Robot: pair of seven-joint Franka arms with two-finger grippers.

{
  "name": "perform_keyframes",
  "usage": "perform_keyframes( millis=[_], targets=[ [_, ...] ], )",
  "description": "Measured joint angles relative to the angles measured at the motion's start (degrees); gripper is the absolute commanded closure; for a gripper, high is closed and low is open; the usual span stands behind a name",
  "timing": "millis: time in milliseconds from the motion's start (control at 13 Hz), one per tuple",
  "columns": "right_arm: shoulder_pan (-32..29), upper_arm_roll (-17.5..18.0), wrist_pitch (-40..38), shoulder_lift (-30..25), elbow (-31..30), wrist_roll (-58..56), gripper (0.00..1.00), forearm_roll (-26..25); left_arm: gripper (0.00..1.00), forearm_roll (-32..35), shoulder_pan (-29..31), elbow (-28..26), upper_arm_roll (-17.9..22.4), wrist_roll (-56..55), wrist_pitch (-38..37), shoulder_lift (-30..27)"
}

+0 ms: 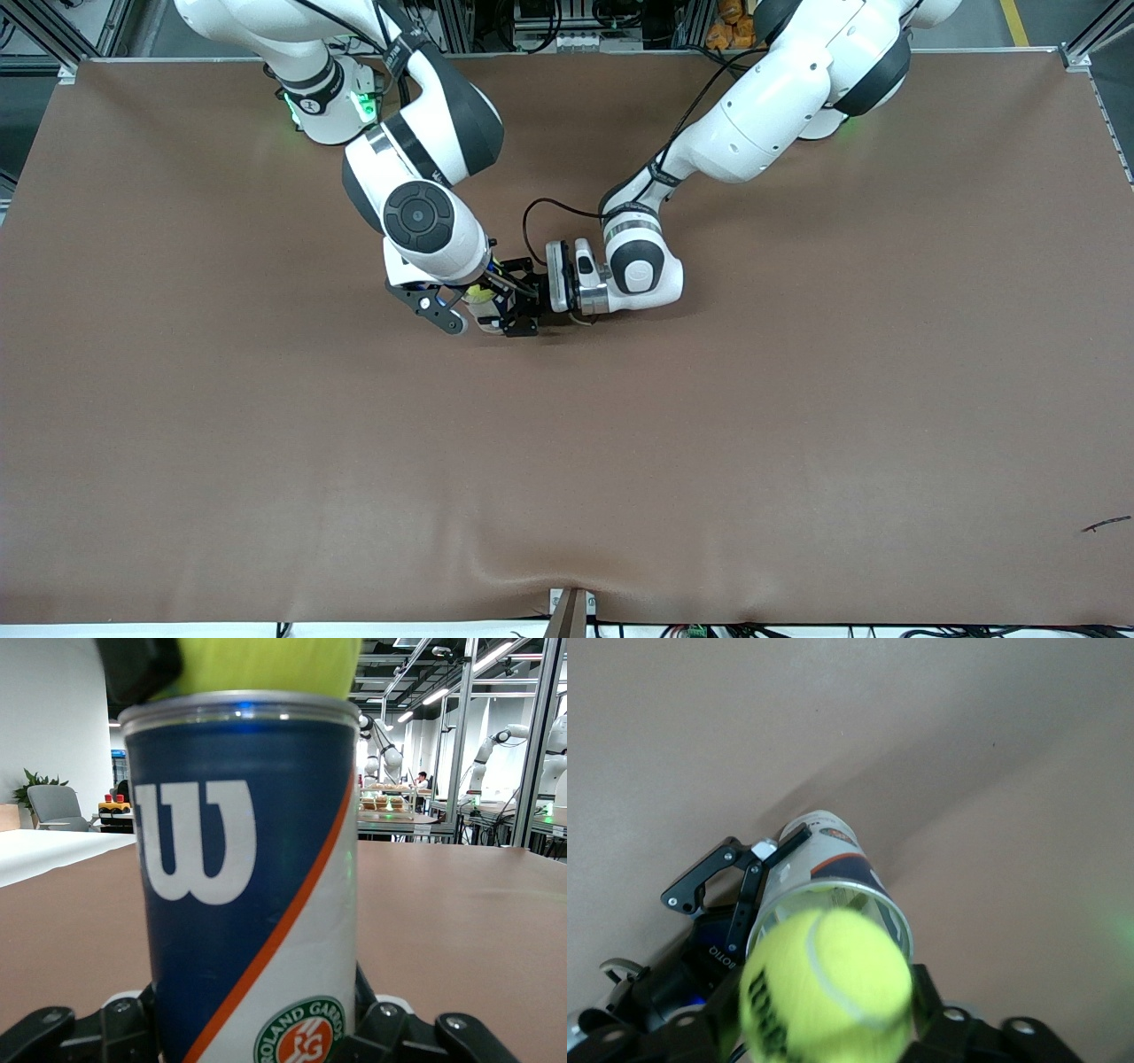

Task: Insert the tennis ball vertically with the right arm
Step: 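Open the right gripper to drop the second ball into the can, then open the left gripper off the can while the right gripper withdraws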

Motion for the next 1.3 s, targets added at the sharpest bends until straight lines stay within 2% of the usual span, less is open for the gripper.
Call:
perform_keyframes(
  millis=[460,614,767,1151,1304],
  targets=[
    [-0.4,-0.7,-2.2,0.1,1.2,0.0,0.0,0.0,0.22,0.0,0.0,0.0,0.0,0.0,0.0,0.0],
    [-0.7,-1.0,-6.6,-0.4,3.1,0.0,0.0,-0.1,0.15,0.0,0.0,0.0,0.0,0.0,0.0,0.0],
    [-2.4,-1.2,-8.7,-1.6,4.1,-1.4,0.0,-0.2,0.0,0.0,-0.1,-0.1,0.0,0.0,0.0,0.1],
    [-12.7,-1.5,-12.5,-5.1,4.2,-21.1,0.0,-0.2,0.0,0.0,0.3,-0.3,0.3,0.0,0.1,0.8],
    [-14.5,-1.5,-13.1,-5.7,3.6,-27.1,0.0,-0.3,0.0,0.0,1.2,-0.7,0.3,-0.3,0.1,0.8]
  ],
)
